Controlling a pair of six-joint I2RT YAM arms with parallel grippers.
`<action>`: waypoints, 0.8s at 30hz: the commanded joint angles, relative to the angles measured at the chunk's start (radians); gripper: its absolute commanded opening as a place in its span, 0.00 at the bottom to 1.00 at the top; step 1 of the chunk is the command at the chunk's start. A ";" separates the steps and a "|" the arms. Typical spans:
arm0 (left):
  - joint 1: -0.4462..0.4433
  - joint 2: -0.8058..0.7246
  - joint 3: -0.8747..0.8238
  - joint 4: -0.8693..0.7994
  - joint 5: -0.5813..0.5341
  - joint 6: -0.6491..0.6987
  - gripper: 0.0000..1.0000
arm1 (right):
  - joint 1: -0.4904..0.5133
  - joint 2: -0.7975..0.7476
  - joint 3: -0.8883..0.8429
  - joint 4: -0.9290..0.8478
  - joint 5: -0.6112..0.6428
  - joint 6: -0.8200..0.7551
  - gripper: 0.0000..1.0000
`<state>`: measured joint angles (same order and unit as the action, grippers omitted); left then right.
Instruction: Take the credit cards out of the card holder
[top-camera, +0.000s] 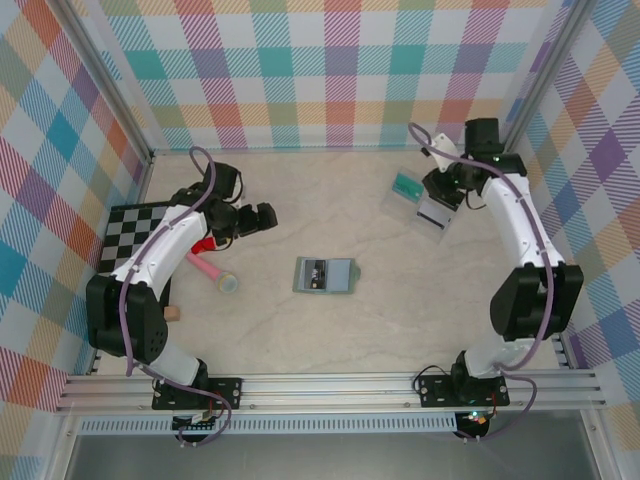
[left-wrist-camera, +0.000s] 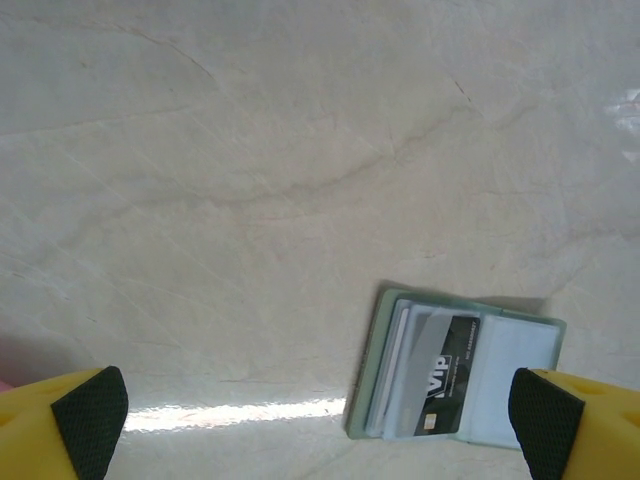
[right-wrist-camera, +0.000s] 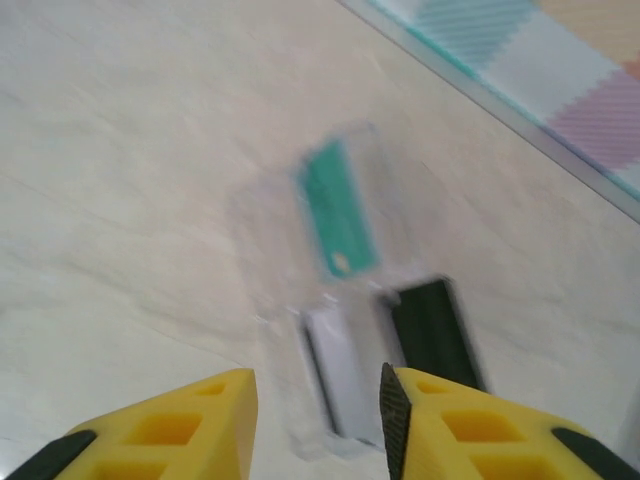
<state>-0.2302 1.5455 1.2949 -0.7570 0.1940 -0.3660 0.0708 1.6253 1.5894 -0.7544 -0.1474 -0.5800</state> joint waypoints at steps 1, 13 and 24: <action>0.001 -0.045 -0.041 0.050 0.077 -0.051 1.00 | 0.078 -0.067 -0.102 0.089 -0.154 0.279 0.37; -0.083 -0.054 -0.208 0.189 0.117 -0.171 1.00 | 0.478 -0.034 -0.285 0.249 -0.131 1.008 0.41; -0.228 -0.006 -0.296 0.320 0.089 -0.314 0.80 | 0.566 0.134 -0.392 0.361 -0.199 1.343 0.35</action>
<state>-0.4328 1.5230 1.0157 -0.5003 0.2878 -0.6281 0.6296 1.7416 1.2335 -0.4583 -0.3069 0.6136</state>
